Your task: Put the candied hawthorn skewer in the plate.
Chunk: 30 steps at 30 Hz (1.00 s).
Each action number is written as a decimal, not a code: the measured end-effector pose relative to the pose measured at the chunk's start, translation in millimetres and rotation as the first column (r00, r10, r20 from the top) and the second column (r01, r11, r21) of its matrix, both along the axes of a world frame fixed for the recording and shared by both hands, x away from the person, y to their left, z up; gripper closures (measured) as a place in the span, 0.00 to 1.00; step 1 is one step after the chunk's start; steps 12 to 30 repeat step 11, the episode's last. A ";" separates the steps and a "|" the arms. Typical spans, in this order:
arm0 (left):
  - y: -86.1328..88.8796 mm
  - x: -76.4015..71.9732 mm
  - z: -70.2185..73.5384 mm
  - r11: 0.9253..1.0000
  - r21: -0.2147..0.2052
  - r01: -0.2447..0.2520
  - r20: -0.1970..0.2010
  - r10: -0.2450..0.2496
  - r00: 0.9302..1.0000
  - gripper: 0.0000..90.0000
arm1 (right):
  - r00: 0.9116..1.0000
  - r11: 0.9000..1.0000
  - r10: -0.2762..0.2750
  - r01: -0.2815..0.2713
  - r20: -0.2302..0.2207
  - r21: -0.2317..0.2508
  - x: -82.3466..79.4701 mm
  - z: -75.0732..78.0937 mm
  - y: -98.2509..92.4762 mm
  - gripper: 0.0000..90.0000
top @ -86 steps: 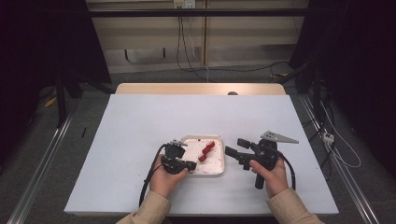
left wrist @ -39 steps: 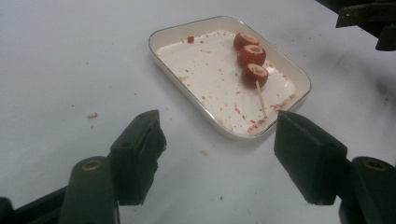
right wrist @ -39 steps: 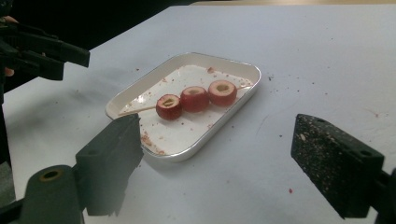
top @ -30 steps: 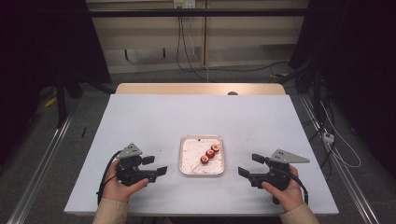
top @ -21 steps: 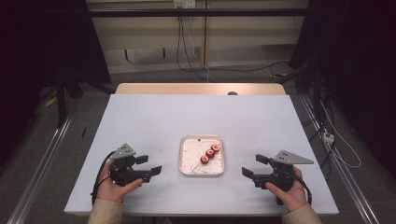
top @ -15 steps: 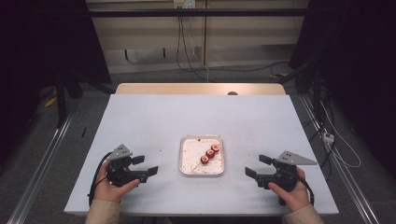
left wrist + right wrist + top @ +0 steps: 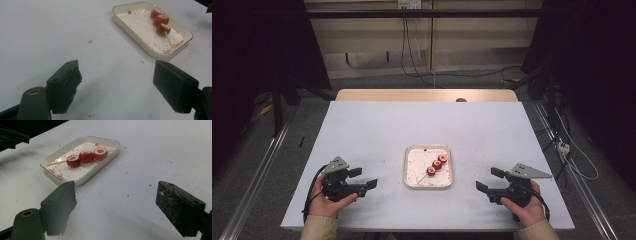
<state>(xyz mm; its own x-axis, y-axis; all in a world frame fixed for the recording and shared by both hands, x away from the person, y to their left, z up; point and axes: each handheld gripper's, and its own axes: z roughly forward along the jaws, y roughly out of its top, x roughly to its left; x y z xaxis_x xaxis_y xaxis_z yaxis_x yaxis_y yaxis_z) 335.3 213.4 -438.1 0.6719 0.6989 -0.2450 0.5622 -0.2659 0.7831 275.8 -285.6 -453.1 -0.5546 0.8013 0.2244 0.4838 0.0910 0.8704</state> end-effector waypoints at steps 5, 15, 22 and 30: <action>-0.6 0.8 -1.2 1.000 0.006 -0.002 -0.003 0.002 1.000 0.23 | 1.000 1.000 -0.001 0.001 -0.003 0.000 -0.3 -1.3 -0.4 0.18; -1.7 2.8 -2.5 1.000 0.013 -0.009 -0.001 0.009 1.000 0.23 | 1.000 1.000 -0.004 0.004 -0.002 -0.017 -0.8 -1.6 -1.7 0.18; -1.7 2.8 -2.5 1.000 0.013 -0.009 -0.001 0.009 1.000 0.23 | 1.000 1.000 -0.004 0.004 -0.002 -0.017 -0.8 -1.6 -1.7 0.18; -1.7 2.8 -2.5 1.000 0.013 -0.009 -0.001 0.009 1.000 0.23 | 1.000 1.000 -0.004 0.004 -0.002 -0.017 -0.8 -1.6 -1.7 0.18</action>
